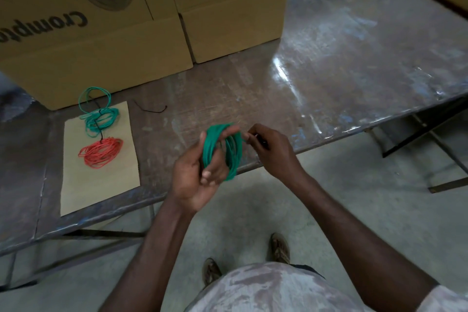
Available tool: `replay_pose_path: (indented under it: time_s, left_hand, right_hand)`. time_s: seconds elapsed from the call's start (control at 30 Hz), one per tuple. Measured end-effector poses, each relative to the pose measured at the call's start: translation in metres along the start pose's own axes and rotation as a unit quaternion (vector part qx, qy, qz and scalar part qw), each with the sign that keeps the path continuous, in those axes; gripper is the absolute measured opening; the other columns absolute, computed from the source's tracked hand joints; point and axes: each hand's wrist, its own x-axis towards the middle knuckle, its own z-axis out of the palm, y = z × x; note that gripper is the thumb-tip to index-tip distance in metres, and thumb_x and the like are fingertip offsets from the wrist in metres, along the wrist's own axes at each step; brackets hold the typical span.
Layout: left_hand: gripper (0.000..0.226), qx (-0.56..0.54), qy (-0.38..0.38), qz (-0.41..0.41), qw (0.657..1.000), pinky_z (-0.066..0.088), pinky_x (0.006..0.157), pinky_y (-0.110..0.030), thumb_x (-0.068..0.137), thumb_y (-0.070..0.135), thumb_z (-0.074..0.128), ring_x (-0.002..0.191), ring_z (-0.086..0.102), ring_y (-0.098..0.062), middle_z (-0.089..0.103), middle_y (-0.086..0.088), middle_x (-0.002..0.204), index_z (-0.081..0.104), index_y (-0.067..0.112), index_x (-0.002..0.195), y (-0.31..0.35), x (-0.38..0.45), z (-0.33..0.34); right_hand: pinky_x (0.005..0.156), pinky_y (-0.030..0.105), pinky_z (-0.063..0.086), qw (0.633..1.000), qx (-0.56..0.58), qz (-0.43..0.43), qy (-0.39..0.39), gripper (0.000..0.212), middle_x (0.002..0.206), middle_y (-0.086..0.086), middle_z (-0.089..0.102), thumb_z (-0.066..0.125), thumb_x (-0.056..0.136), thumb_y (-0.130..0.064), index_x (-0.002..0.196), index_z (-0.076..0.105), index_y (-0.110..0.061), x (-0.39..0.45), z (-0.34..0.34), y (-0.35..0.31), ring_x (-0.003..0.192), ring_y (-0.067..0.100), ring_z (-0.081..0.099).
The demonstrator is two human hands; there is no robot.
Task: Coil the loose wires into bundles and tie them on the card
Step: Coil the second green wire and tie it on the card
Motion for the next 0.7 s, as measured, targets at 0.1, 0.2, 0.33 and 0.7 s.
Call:
replay_pose_path:
  time_s: [0.1,0.2,0.33,0.7]
  left_hand:
    - [0.06,-0.001,0.046,0.091,0.995,0.025,0.04,-0.021,0.117,0.036,0.022,0.037,0.022,-0.006,0.038,0.002,0.05,0.053,-0.005,0.149,0.017,0.012,0.006]
    - [0.061,0.008,0.114,0.147,0.983,0.039,0.046,-0.02,0.117,0.041,0.025,0.043,0.04,-0.006,0.053,0.0,0.059,0.053,-0.004,0.149,0.033,0.026,0.005]
    - [0.061,0.077,0.174,0.194,0.962,0.054,0.065,-0.028,0.116,0.046,0.028,0.067,0.062,-0.018,0.068,-0.009,0.076,0.05,0.0,0.151,0.048,0.043,-0.007]
    - [0.059,0.57,0.146,0.002,0.809,0.044,0.056,-0.034,0.111,0.053,0.039,0.045,0.053,-0.015,0.057,-0.004,0.053,0.064,0.007,0.087,0.012,0.035,-0.048]
  right_hand:
    - [0.06,0.021,0.042,1.0,0.02,-0.005,-0.018,0.018,0.072,-0.003,0.062,0.06,0.107,-0.031,0.094,0.064,-0.019,-0.004,0.007,-0.007,0.063,0.008,0.055]
    - [0.072,0.035,0.055,0.997,0.041,-0.011,-0.062,0.015,0.089,-0.006,0.072,0.06,0.106,-0.018,0.112,0.072,-0.024,-0.01,0.012,-0.009,0.076,0.009,0.066]
    - [0.064,0.015,0.045,0.986,0.062,-0.027,-0.152,0.023,0.074,-0.029,0.067,0.061,0.106,-0.015,0.123,0.076,-0.015,-0.025,0.016,-0.024,0.064,-0.004,0.062]
    - [0.074,0.024,0.054,0.979,0.151,-0.05,-0.126,0.01,0.089,0.007,0.076,0.074,0.096,-0.004,0.103,0.078,-0.01,0.007,-0.041,-0.037,0.079,0.01,0.068]
